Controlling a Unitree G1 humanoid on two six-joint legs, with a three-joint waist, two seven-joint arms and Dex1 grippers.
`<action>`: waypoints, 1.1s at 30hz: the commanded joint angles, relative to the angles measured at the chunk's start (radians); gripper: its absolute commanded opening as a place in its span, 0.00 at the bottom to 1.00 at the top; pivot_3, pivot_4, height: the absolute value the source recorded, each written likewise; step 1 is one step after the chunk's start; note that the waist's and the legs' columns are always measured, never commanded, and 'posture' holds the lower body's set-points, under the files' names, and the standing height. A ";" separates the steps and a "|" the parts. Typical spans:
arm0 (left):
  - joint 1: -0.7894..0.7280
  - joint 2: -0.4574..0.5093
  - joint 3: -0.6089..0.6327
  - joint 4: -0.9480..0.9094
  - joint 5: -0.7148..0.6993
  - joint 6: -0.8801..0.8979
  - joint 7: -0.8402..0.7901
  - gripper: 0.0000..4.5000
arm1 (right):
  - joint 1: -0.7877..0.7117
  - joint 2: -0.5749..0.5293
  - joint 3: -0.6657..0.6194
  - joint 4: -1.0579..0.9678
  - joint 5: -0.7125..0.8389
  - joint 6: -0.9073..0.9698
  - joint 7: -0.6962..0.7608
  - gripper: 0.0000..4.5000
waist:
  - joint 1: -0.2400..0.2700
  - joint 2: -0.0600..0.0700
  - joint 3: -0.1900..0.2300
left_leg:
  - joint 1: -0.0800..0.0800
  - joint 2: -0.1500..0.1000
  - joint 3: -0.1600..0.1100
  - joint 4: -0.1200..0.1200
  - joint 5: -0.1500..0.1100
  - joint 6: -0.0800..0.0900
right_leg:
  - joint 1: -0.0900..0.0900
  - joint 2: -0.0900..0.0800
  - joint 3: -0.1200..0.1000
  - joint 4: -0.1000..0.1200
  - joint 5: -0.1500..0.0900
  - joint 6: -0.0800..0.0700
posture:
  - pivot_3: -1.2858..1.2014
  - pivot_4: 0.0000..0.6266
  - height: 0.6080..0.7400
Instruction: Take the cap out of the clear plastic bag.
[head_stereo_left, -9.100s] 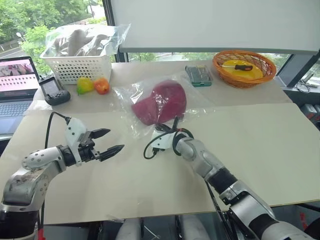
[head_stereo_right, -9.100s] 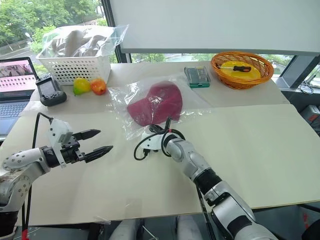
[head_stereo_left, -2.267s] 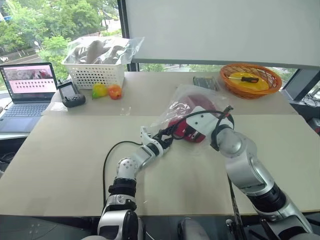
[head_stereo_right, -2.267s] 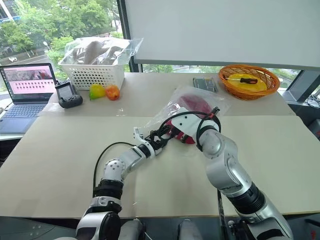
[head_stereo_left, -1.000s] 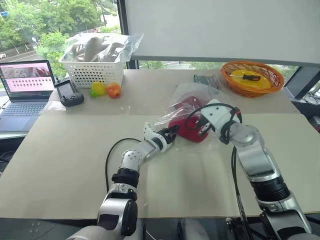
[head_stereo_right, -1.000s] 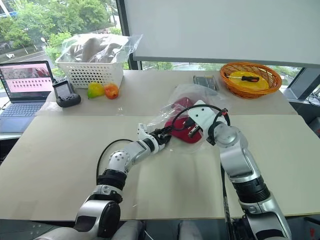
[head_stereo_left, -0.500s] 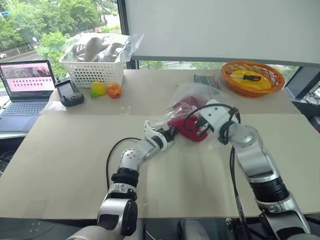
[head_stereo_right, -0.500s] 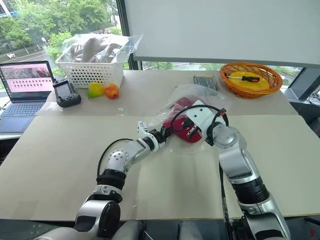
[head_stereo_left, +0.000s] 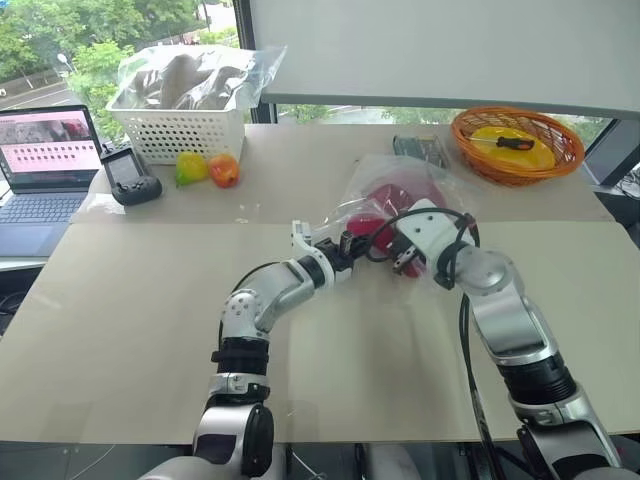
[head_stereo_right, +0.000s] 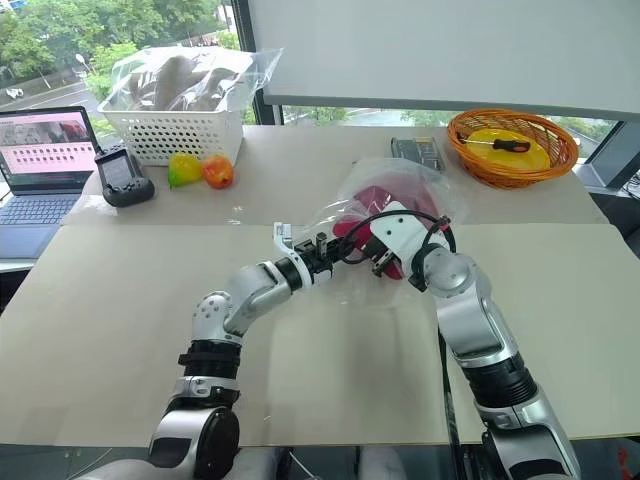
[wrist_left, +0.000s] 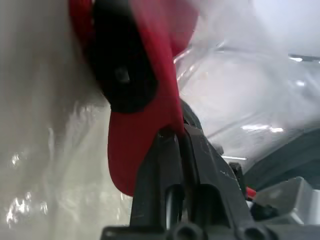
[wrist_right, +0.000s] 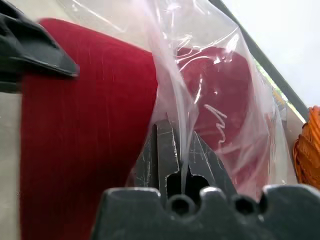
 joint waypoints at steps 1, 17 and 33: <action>0.038 -0.030 -0.019 -0.144 -0.180 -0.002 0.131 0.00 | -0.008 -0.005 0.006 0.002 -0.009 -0.026 0.003 0.00 | 0.003 0.000 0.000 | 0.000 0.000 0.000 0.000 0.000 0.000 | 0.000 0.000 0.000 0.000 0.000 0.000 | 0.52 0.24 0.97; 0.217 -0.033 0.183 -0.450 -0.240 0.078 0.245 0.00 | -0.016 -0.017 0.019 0.048 -0.011 -0.073 0.005 0.00 | 0.005 0.000 0.002 | 0.001 0.000 0.001 0.003 0.003 -0.003 | 0.002 0.002 0.000 0.000 0.003 -0.003 | 0.52 0.24 0.97; 0.470 0.232 -0.016 -0.494 -0.240 0.243 -0.003 0.00 | -0.027 -0.015 0.030 0.083 -0.018 -0.099 0.008 0.00 | -0.004 0.001 0.002 | 0.002 0.001 0.001 0.003 0.003 -0.003 | 0.002 0.002 0.000 0.003 0.003 -0.004 | 0.52 0.24 0.97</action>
